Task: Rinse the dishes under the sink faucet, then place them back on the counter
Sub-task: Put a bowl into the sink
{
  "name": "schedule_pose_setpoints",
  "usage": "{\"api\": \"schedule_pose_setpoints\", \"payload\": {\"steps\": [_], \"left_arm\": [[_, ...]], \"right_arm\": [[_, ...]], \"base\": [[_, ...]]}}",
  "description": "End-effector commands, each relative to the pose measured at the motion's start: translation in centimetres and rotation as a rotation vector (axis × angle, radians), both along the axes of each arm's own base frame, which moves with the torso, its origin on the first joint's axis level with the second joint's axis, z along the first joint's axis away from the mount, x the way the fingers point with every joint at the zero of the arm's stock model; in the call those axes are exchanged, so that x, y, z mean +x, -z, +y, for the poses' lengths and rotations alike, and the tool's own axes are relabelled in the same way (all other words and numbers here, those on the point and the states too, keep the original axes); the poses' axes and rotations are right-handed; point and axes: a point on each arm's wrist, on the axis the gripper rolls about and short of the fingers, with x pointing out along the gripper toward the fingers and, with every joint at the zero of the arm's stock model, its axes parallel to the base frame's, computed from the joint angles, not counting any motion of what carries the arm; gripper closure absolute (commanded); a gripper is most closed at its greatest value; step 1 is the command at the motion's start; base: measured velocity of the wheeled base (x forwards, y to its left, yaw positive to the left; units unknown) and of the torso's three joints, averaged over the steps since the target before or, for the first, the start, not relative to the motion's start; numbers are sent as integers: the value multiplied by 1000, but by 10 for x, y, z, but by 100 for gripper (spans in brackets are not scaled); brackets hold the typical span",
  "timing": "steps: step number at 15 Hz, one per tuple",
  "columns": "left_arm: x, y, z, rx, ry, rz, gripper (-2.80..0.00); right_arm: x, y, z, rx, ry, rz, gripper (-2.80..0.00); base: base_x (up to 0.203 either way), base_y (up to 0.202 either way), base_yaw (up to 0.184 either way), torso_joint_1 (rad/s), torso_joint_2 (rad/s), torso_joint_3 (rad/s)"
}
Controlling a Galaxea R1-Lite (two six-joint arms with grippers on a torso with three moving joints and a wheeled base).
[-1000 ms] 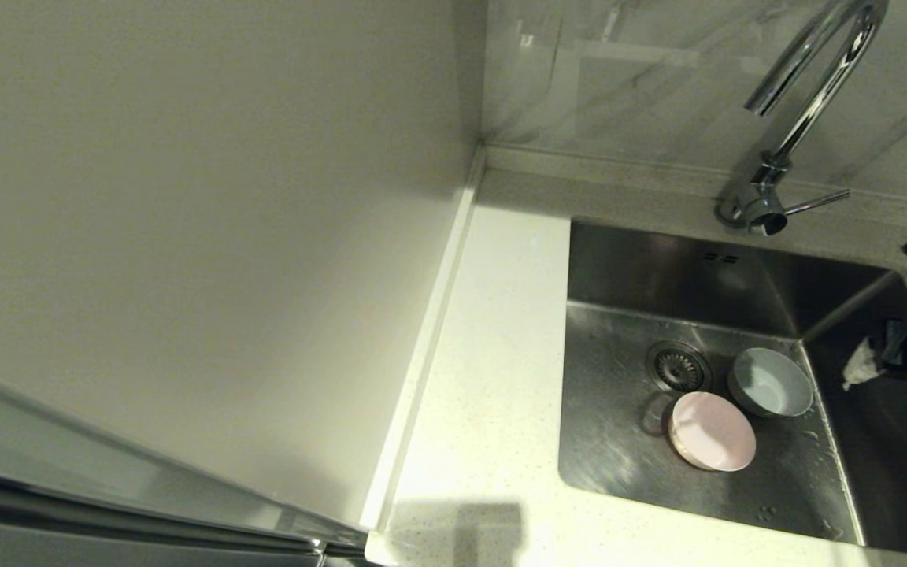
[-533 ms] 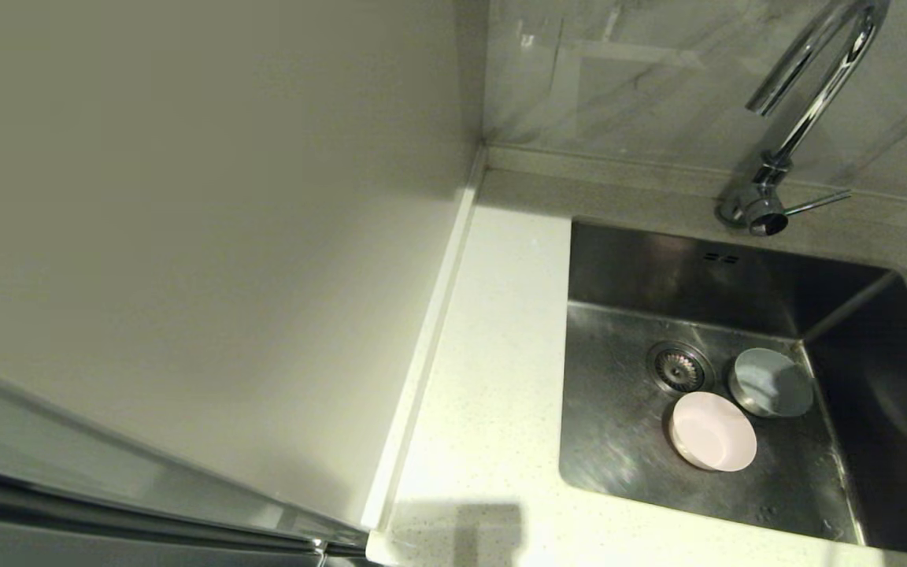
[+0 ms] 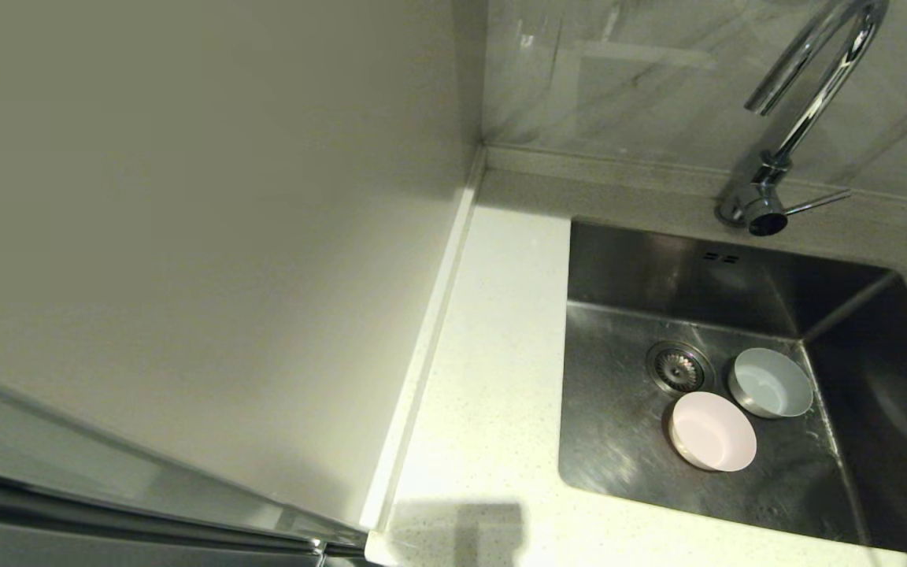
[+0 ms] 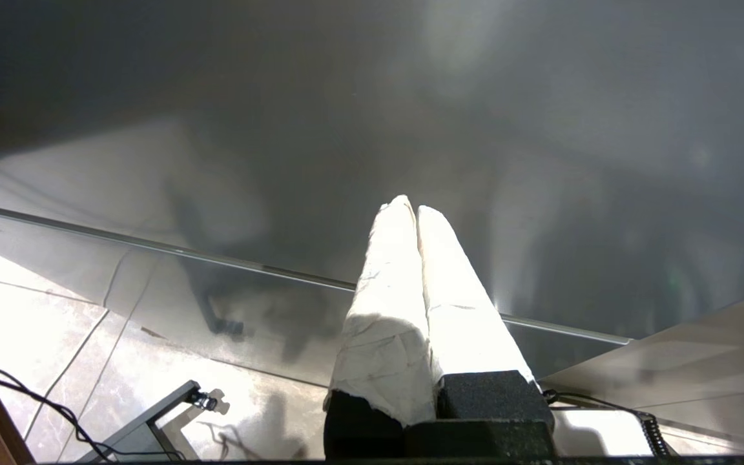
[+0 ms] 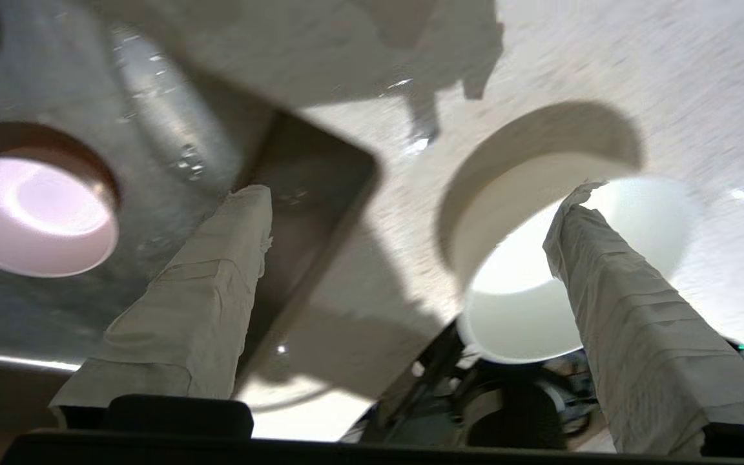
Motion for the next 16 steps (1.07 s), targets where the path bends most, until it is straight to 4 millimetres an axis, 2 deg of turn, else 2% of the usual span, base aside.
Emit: {"api": "schedule_pose_setpoints", "payload": {"steps": [1,6,12,16], "left_arm": [[0,0,0,-1,-1,-5,0],[0,0,0,-1,-1,-4,0],[0,0,0,-1,1,-5,0],[0,0,0,0,0,-4,0]], "right_arm": [[-10,8,-15,18,16,22,-280],[-26,19,-31,51,45,47,-280],[-19,57,-43,194,-43,68,-280],[-9,71,-50,241,-103,41,-280]], "base": [[0,0,0,0,0,0],[0,0,0,0,0,0],[0,0,0,0,0,0],[0,0,0,0,0,0]]}}
